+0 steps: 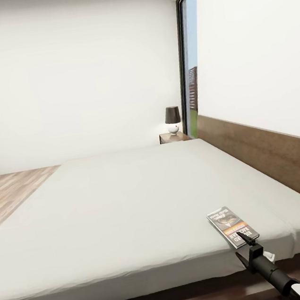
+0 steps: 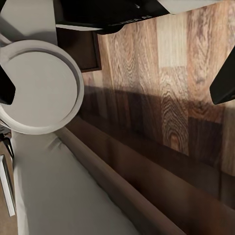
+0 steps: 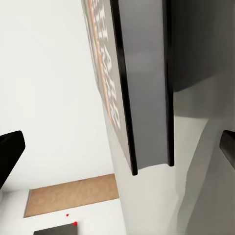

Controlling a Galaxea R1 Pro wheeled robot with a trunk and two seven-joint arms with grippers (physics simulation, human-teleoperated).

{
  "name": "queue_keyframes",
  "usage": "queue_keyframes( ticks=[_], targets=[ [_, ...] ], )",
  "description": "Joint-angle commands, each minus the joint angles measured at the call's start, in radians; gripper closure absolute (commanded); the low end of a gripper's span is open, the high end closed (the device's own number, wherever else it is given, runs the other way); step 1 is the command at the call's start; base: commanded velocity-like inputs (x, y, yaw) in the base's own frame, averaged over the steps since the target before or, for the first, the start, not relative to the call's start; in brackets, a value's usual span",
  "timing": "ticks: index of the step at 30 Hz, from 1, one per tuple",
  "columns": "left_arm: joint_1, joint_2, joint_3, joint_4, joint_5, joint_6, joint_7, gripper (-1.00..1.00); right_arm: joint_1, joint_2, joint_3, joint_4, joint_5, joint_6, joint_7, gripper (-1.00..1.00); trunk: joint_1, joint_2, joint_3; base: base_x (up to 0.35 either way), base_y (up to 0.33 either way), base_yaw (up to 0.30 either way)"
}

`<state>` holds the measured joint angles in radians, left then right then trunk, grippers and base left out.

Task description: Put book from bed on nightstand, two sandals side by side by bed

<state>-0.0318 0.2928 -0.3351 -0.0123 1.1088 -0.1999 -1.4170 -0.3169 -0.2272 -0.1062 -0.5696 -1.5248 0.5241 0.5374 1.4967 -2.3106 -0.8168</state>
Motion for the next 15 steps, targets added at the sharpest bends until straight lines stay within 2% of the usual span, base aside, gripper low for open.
queue_keyframes(
  ticks=[1, 2, 3, 15],
  targets=[
    [0.000, 0.000, -0.008, 0.000, 0.008, -0.009, -0.001, -1.00, -0.001, 0.000, -0.003, 0.001, -0.006, 0.008, 0.000, -1.00, 0.000, 0.000, -0.001, 0.000, 0.000, 0.000],
    [0.000, 0.000, -0.008, 0.000, 0.008, -0.009, -0.001, -1.00, -0.001, 0.000, -0.003, 0.001, -0.006, 0.008, 0.000, -1.00, 0.000, 0.000, -0.001, 0.000, 0.000, 0.000],
    [0.000, 0.000, -0.008, 0.000, 0.008, -0.009, -0.001, -1.00, -0.001, 0.000, -0.003, 0.001, -0.006, 0.008, -0.001, 1.00, 0.000, 0.000, -0.001, 0.000, 0.000, 0.000],
    [0.000, 0.000, -0.008, 0.000, 0.008, -0.009, -0.001, -1.00, -0.001, 0.000, -0.003, 0.001, -0.007, 0.008, -0.001, 1.00, 0.000, 0.000, -0.001, 0.000, 0.000, 0.000]
  ],
)
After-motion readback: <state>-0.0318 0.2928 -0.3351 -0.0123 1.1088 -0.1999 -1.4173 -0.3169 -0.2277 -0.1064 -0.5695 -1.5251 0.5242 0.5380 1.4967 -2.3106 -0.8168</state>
